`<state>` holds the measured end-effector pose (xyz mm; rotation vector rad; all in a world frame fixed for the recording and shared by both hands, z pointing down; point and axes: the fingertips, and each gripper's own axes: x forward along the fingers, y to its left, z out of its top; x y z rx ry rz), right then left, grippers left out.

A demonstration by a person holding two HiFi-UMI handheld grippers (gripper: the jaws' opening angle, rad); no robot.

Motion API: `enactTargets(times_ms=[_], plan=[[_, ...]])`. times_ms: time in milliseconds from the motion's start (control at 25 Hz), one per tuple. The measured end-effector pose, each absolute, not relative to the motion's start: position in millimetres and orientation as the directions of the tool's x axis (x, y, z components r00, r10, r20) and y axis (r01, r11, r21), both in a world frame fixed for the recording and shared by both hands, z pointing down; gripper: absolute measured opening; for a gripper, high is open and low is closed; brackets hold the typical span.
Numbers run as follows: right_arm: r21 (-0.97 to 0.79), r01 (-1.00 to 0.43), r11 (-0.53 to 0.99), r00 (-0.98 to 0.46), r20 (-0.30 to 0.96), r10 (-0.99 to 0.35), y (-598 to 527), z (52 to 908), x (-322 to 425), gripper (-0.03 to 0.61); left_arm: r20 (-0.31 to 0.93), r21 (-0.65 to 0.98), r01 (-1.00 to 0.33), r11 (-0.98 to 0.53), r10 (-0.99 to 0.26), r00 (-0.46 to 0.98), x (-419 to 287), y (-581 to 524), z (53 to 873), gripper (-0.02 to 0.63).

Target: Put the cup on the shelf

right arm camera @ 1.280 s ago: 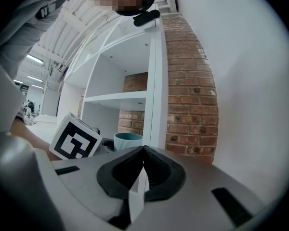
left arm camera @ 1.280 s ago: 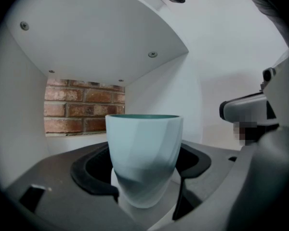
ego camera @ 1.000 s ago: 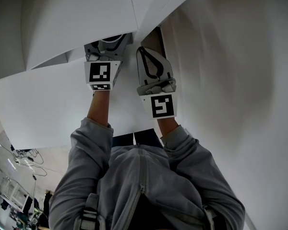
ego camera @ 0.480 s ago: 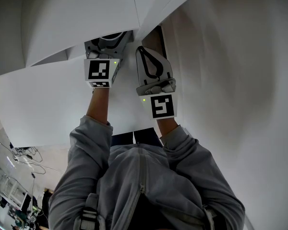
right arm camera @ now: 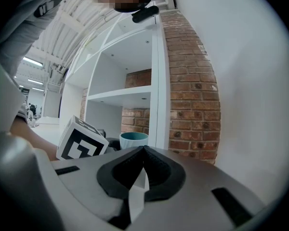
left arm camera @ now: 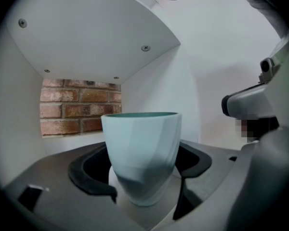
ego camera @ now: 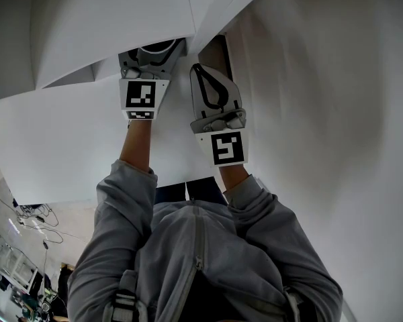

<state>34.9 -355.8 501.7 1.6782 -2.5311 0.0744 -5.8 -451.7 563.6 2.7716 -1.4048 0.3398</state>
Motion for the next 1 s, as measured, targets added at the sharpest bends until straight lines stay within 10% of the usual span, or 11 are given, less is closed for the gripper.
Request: enactTargets(times_ms=[1000], plan=[[0.022,-0.923,0.385,-0.381,0.094,-0.92,-342,489,33,0.028,0.262,-0.005,-0.839,-0.544,-0.81,0.524,-23,-432,580,0.442]])
